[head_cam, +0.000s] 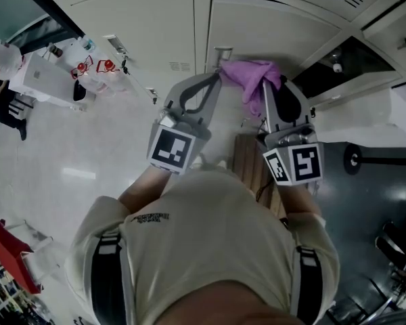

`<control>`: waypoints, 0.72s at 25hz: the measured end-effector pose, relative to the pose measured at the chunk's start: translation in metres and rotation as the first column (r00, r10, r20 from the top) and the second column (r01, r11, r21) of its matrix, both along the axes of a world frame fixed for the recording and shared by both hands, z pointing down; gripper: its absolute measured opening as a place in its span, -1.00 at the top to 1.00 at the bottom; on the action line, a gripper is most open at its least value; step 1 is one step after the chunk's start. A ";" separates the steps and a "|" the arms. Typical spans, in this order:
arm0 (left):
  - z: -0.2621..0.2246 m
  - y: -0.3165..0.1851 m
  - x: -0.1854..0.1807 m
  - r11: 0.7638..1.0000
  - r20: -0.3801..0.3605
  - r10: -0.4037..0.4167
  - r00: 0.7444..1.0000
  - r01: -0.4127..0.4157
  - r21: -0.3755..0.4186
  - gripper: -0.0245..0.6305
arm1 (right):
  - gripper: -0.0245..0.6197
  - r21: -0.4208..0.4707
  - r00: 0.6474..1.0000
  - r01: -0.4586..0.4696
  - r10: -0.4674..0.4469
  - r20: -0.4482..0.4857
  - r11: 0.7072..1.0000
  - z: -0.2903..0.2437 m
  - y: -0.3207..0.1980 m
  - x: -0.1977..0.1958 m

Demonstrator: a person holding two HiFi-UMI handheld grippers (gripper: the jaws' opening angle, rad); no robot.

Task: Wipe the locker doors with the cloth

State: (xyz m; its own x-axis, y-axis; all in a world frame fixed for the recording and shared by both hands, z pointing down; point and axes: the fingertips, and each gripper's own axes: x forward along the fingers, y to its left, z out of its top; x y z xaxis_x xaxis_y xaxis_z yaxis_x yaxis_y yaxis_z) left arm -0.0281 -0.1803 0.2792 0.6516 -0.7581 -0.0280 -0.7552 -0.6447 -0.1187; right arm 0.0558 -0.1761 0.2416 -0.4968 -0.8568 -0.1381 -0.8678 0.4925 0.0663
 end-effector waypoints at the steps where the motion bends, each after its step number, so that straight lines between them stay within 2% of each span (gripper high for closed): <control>1: 0.000 -0.001 0.000 1.000 0.001 -0.005 1.000 0.005 0.000 0.93 | 0.78 0.004 1.000 0.005 -0.005 -0.001 1.000 -0.001 -0.002 0.000; 11: -0.010 -0.016 0.000 0.998 0.008 -0.065 0.998 0.065 0.016 0.93 | 0.78 0.068 0.995 0.091 -0.088 -0.046 0.994 -0.021 -0.029 -0.027; 15: -0.013 -0.024 -0.001 0.996 0.017 -0.077 0.997 0.076 0.056 0.93 | 0.78 0.092 0.993 0.109 -0.104 -0.064 0.990 -0.027 -0.044 -0.042; 18: -0.012 -0.030 -0.002 0.995 0.015 -0.085 0.996 0.084 0.048 0.93 | 0.78 0.101 0.992 0.113 -0.106 -0.072 0.988 -0.029 -0.054 -0.050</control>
